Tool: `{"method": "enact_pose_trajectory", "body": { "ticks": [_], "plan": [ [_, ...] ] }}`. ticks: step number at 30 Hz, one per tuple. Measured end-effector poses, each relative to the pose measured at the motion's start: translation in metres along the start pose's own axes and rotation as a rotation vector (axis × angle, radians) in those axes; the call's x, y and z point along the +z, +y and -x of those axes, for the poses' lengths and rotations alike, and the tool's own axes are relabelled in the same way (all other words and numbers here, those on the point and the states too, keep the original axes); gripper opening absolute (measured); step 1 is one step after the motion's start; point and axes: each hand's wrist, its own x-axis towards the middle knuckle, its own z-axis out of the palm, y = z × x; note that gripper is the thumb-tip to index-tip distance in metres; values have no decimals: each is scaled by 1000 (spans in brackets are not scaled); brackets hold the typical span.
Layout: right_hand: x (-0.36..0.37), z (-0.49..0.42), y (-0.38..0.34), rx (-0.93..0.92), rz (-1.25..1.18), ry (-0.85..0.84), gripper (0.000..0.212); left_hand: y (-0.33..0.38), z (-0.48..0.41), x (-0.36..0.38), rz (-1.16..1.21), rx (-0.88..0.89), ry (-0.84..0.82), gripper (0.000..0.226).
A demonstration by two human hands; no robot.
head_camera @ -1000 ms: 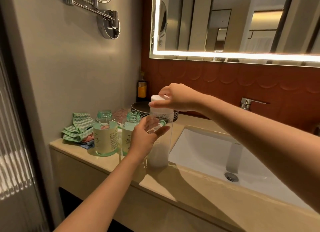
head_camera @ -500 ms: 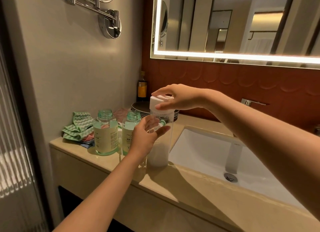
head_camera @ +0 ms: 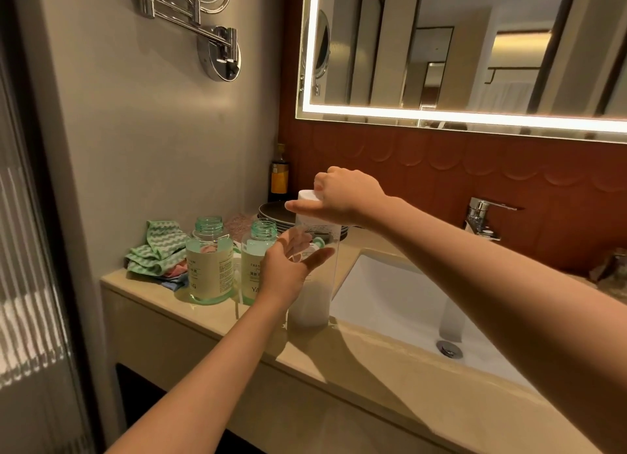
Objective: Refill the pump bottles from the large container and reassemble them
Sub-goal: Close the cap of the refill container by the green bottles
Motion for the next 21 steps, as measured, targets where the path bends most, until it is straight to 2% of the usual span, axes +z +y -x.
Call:
{"method": "enact_pose_trajectory", "body": {
  "ticks": [4, 8, 11, 14, 17, 19, 21],
  "plan": [
    [4, 13, -1, 61, -149, -37, 70, 3, 1, -4, 9, -25, -77, 82],
    [22, 40, 11, 162, -704, 34, 69, 0, 7, -14, -189, 15, -140, 96],
    [53, 69, 18, 247, -1047, 57, 76, 0, 10, -27, -234, 35, -113, 90],
    [81, 93, 24, 296, -1064, -97, 79, -1, 19, -43, -195, 90, -15, 66],
    [96, 103, 12, 288, -1104, -234, 89, -6, 28, -57, -196, 189, 208, 38],
    [104, 104, -5, 266, -1190, -252, 94, -12, 31, -60, -280, 219, 355, 33],
    [110, 101, -18, 284, -1249, -226, 94, -17, 30, -59, -376, 212, 428, 38]
  ]
}}
